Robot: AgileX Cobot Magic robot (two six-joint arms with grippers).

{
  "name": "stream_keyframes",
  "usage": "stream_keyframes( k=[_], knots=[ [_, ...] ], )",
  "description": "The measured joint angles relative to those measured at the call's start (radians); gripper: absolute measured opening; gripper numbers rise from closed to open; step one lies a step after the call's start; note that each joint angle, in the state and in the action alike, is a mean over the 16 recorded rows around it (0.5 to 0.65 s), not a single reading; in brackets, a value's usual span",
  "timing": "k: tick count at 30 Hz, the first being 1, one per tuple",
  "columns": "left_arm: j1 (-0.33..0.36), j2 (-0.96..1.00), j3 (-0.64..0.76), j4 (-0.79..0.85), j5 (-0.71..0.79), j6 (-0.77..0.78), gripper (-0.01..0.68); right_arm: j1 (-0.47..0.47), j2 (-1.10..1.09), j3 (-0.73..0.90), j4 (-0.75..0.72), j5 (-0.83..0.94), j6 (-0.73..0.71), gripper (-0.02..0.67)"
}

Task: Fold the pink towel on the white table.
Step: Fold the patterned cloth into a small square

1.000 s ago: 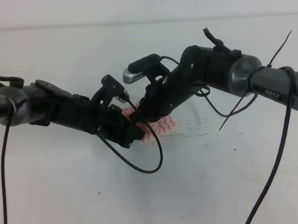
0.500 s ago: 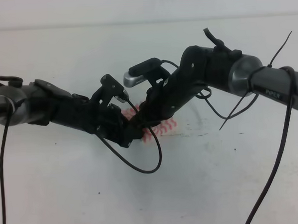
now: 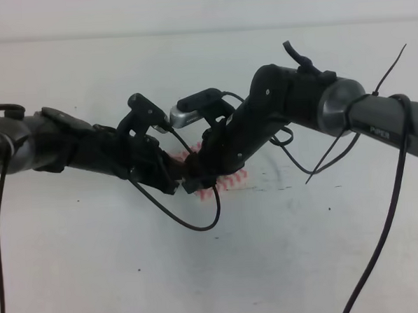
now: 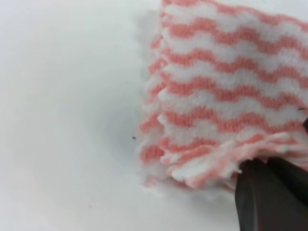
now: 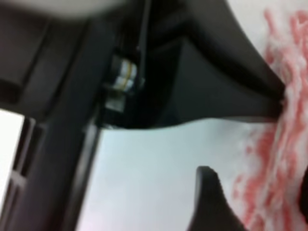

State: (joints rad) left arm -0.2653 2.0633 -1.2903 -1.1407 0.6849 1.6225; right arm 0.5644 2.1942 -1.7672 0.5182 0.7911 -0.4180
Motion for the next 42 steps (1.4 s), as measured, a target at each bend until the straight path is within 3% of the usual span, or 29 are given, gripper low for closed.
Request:
stream_keyframes(
  k=[15,31,42],
  knots=[
    [0.024,-0.045,0.0,0.053,-0.059,-0.044,-0.001,-0.032,-0.028,-0.018,0.024,-0.029,0.001,0.313],
    [0.061,-0.078,0.0,0.03,-0.053,-0.095,-0.002,-0.054,-0.016,-0.029,0.041,0.058,0.001,0.046],
    [0.061,-0.08,0.0,0.003,-0.03,-0.095,-0.001,-0.054,0.012,-0.029,0.061,0.127,0.0,0.009]
  ],
)
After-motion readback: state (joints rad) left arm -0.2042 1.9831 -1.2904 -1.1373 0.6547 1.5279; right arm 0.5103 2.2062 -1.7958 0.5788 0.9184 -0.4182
